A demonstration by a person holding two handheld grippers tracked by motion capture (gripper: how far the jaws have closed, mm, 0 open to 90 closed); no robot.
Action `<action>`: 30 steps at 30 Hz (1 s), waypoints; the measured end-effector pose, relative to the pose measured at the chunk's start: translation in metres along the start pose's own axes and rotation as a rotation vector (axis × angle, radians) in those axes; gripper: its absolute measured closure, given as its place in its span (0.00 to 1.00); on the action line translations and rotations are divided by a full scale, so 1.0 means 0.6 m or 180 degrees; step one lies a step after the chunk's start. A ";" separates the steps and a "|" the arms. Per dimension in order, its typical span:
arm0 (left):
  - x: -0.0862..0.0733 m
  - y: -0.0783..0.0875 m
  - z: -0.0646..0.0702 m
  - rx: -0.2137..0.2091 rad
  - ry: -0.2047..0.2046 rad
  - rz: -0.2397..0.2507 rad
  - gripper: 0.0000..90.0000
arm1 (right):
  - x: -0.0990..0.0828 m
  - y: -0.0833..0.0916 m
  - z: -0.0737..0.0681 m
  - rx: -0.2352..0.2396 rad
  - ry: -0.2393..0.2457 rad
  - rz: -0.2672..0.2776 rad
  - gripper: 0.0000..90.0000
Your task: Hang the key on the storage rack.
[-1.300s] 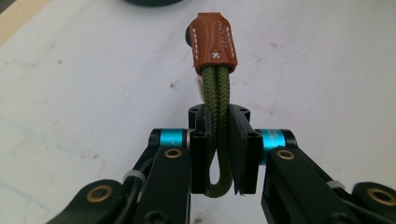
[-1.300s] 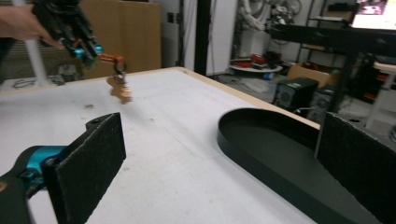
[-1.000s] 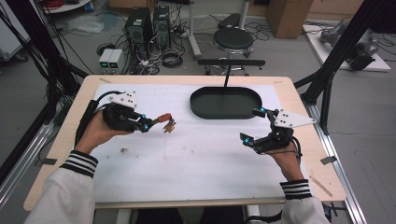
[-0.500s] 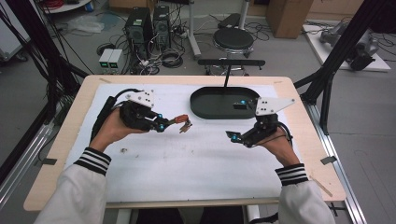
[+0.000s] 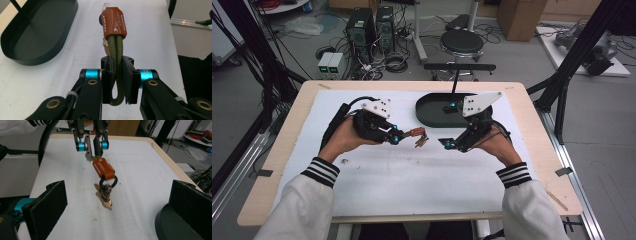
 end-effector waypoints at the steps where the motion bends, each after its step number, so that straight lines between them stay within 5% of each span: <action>1: 0.000 -0.001 0.000 -0.0003 -0.0004 0.0004 0.88 | 0.002 -0.004 0.001 0.0019 0.0015 -0.0011 0.01; 20: 0.001 -0.016 0.008 -0.0091 -0.0022 -0.0106 0.88 | 0.012 -0.088 -0.014 0.0419 0.0205 -0.0488 0.01; 30: 0.000 -0.024 0.011 -0.0118 -0.0041 -0.0146 0.88 | 0.009 -0.100 -0.020 0.0619 0.0238 -0.0636 0.17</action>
Point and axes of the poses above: each handheld gripper's, and its own axes: y roughly backward along the jaws, x roughly out of its top, z roughly to its right, the point moved 5 cm from there along -y, roughly forward along the jaws, and after that the axes turned 4 degrees about y, right-handed, at the moved point
